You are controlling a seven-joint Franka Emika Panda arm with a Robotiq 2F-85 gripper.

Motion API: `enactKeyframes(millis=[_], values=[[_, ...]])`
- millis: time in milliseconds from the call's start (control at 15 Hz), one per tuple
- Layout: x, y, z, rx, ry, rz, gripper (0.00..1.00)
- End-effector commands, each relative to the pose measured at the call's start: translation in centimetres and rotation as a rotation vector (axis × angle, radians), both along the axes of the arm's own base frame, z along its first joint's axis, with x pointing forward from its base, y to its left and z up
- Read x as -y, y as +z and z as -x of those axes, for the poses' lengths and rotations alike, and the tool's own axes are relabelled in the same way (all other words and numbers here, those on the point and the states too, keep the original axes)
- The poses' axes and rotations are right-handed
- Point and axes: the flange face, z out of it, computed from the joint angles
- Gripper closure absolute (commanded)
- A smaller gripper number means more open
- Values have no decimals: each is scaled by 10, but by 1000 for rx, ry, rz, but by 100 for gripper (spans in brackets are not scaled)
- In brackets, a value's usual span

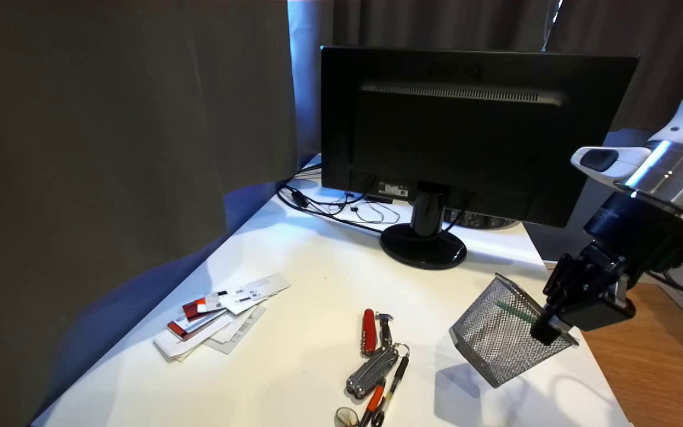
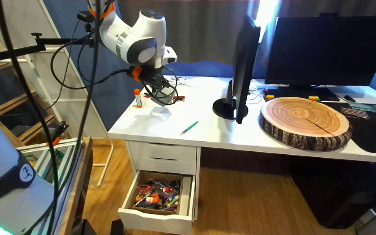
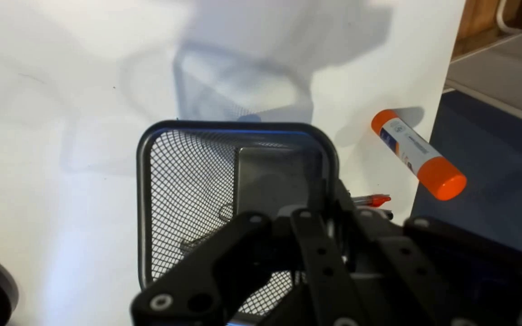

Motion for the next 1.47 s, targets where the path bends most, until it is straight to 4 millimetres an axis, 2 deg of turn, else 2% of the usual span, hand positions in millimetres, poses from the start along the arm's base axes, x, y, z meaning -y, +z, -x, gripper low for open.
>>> enactKeyframes(millis=[0, 400, 667, 1000, 1333, 1400], values=[[7, 21, 10, 93, 16, 142, 99], [13, 12, 8, 207, 95, 408, 99], [-3, -5, 17, 260, 171, 525, 99], [-31, -11, 30, 293, 259, 552, 99], [-46, -32, 25, 266, 281, 594, 99], [-47, -37, 23, 258, 280, 604, 78]])
